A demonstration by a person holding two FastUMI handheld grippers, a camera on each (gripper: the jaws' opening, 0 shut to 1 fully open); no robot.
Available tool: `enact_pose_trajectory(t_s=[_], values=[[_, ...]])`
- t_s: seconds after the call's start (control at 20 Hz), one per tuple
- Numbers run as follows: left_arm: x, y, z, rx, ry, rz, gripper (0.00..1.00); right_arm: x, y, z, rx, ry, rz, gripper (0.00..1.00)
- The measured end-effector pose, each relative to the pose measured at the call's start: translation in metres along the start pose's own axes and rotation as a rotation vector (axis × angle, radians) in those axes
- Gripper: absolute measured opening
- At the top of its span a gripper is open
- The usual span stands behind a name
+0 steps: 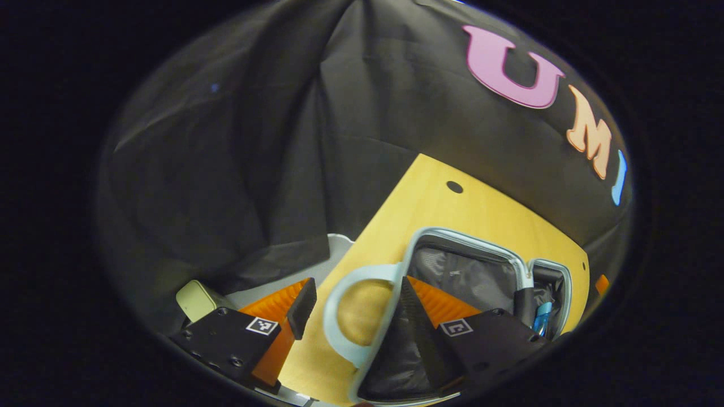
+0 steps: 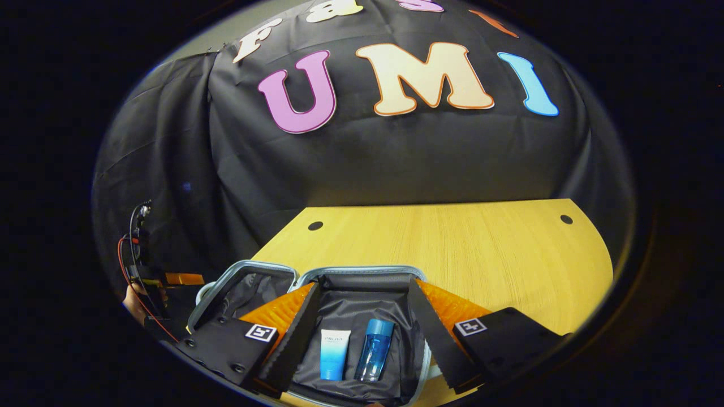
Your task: First open the suitcase, pack the skin care products into it, and then close the suitcase.
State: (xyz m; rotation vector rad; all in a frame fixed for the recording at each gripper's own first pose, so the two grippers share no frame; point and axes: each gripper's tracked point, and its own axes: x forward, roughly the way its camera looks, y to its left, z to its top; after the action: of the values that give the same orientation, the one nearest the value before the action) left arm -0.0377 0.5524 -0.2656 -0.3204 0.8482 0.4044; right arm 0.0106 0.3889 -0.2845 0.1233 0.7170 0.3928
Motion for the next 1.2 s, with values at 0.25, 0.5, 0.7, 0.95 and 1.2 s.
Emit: enact_pose_trajectory(t_s=[0.25, 0.5, 0.7, 0.95, 1.2], values=[[0.028, 0.027, -0.025, -0.053, 0.094, 0.007, 0.87, 0.002, 0.003, -0.007, -0.017, 0.019, -0.011, 0.98], [0.046, 0.036, -0.043, -0.050, 0.166, -0.005, 0.84, 0.004, 0.006, -0.012, -0.021, 0.027, -0.010, 0.98], [0.054, 0.036, -0.055, -0.056, 0.213, 0.000, 0.70, -0.002, -0.003, -0.008, -0.012, 0.009, -0.022, 0.98], [0.032, 0.007, -0.041, 0.018, 0.198, -0.019, 0.08, -0.004, -0.023, -0.004, 0.016, -0.010, -0.020, 0.98], [-0.024, -0.014, 0.004, 0.094, 0.069, -0.011, 0.04, -0.018, -0.027, 0.005, -0.029, -0.054, 0.037, 0.98]])
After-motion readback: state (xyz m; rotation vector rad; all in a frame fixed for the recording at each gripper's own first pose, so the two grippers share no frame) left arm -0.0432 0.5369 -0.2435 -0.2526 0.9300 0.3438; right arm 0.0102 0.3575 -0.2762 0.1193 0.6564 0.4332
